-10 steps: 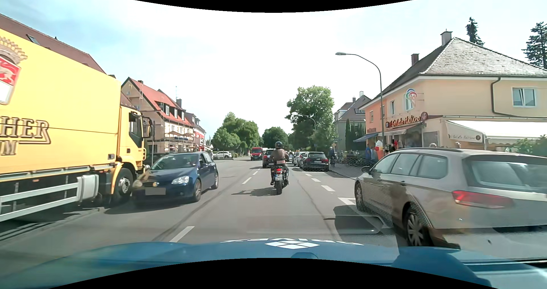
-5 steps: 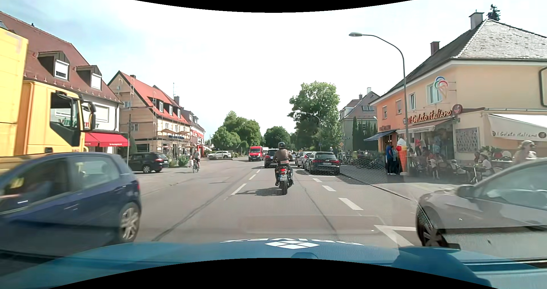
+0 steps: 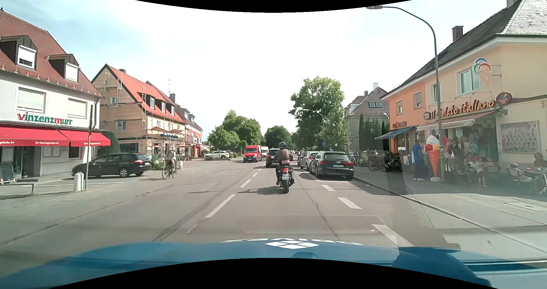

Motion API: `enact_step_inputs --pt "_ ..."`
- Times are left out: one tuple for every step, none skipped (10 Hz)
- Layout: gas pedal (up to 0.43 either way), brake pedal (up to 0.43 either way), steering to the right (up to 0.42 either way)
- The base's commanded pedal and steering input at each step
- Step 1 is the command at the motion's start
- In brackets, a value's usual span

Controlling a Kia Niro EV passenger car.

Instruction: Follow the waypoints while adhering to traffic rules and regulations

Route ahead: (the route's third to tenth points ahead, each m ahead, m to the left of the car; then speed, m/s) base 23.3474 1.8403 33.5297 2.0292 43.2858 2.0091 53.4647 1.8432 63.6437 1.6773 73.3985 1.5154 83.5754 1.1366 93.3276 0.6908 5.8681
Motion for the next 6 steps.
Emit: enact_step_inputs --pt "0.059 0.0 -0.006" --pt "0.067 0.0 -0.007" --pt "0.067 0.0 -0.007" --pt "0.067 0.0 -0.009" --pt "0.067 0.0 -0.014" --pt "0.067 0.0 -0.015"
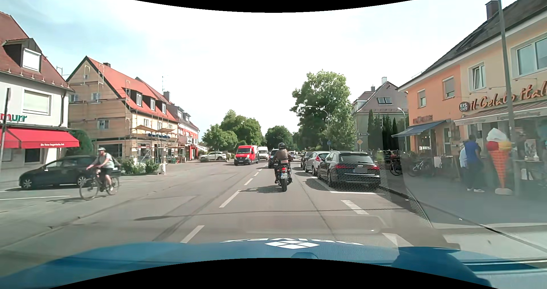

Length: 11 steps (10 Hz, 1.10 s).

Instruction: Follow the waypoints while adhering to traffic rules and regulations

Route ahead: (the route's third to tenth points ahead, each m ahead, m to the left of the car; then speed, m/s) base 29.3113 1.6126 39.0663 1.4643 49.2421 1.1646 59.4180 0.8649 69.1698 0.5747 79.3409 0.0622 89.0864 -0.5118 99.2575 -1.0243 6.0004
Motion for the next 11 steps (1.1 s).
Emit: enact_step_inputs --pt "0.067 0.0 -0.015" --pt "0.067 0.0 -0.015" --pt "0.067 0.0 -0.015" --pt "0.067 0.0 -0.015" --pt "0.067 0.0 -0.015" --pt "0.067 0.0 -0.015" --pt "0.067 0.0 -0.014" --pt "0.067 0.0 -0.011" --pt "0.067 0.0 -0.008" --pt "0.067 0.0 -0.006" --pt "0.067 0.0 -0.007"
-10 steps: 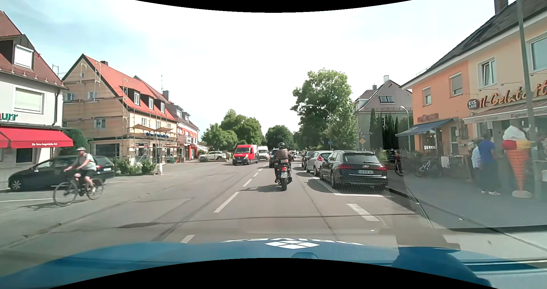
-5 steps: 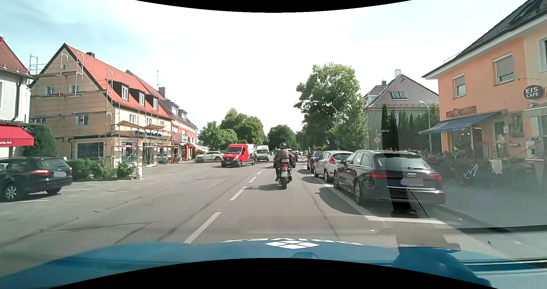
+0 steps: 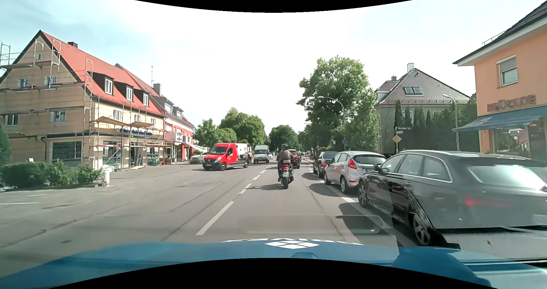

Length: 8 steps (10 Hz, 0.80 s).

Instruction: Follow the waypoints while adhering to traffic rules and regulations

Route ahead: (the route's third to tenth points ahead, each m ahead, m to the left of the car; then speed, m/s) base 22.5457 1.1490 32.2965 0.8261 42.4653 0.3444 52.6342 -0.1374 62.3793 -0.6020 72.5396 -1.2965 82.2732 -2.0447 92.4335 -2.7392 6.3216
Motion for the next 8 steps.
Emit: enact_step_inputs --pt "0.067 0.0 -0.007" --pt "0.067 0.0 -0.007" --pt "0.067 0.0 -0.007" --pt "0.067 0.0 -0.006" --pt "0.059 0.0 -0.005" --pt "0.059 0.0 -0.002" --pt "0.059 0.0 0.0" --pt "0.059 0.0 0.005"
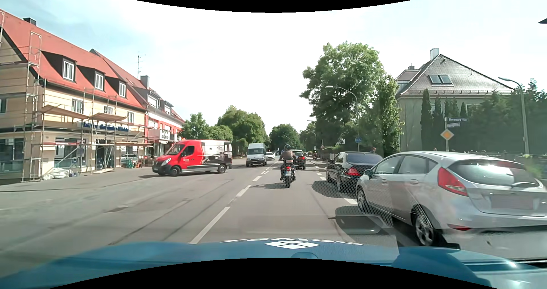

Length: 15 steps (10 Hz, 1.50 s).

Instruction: Follow the waypoints while adhering to traffic rules and regulations

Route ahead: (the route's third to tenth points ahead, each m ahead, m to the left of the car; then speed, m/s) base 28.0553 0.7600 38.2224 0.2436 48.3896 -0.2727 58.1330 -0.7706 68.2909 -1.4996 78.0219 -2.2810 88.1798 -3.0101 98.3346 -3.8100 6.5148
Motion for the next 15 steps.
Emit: enact_step_inputs --pt "0.059 0.0 0.008" --pt "0.059 0.0 0.006" --pt "0.059 0.0 0.006" --pt "0.059 0.0 0.007" --pt "0.059 0.0 0.008" --pt "0.059 0.0 0.008" --pt "0.059 0.0 0.008" --pt "0.059 0.0 0.009" --pt "0.059 0.0 0.011" --pt "0.059 0.0 0.014" --pt "0.059 0.0 0.015" --pt "0.059 0.0 0.017" --pt "0.059 0.0 0.022" --pt "0.059 0.0 0.026" --pt "0.059 0.0 0.027"
